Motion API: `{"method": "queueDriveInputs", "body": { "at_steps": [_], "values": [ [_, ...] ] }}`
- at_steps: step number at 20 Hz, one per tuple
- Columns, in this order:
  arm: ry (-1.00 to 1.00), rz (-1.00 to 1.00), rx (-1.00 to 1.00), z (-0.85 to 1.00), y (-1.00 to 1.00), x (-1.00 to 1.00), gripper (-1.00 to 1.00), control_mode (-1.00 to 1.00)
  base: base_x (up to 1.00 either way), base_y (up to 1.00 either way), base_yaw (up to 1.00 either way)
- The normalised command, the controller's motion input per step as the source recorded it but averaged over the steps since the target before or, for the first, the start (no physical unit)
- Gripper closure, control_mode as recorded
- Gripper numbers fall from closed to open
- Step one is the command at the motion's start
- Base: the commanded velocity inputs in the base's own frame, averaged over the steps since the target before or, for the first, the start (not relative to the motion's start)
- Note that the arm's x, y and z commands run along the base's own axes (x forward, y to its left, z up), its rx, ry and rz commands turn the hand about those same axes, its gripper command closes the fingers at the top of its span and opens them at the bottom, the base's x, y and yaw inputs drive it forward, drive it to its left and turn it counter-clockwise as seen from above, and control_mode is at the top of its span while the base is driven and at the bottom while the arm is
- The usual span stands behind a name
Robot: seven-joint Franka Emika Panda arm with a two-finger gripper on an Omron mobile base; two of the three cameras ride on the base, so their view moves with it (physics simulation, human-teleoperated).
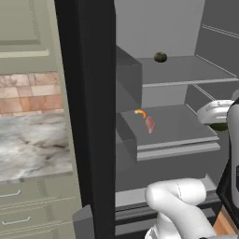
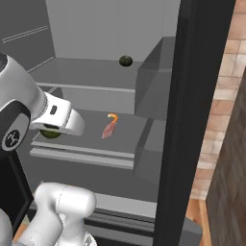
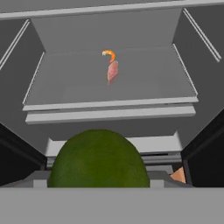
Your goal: Transport the steak and lime to the fridge. Place the steak on the rack containing meat and place the lime on the rack containing the vegetable, ensuring meats and vegetables are on different racks.
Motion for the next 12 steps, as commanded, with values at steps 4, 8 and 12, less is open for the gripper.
{"method": "queueDriveInputs", "body": {
  "at_steps": [4, 8, 12],
  "values": [
    [0.0, 0.0, 0.0, 0.0, 0.0, 0.0, 1.0, 1.0, 0.62, 0.0, 0.0],
    [0.0, 0.0, 0.0, 0.0, 0.0, 0.0, 1.0, 1.0, 0.15, 0.0, 0.0],
    [0.0, 0.0, 0.0, 0.0, 0.0, 0.0, 1.0, 1.0, 0.06, 0.0, 0.0]
  ]
}}
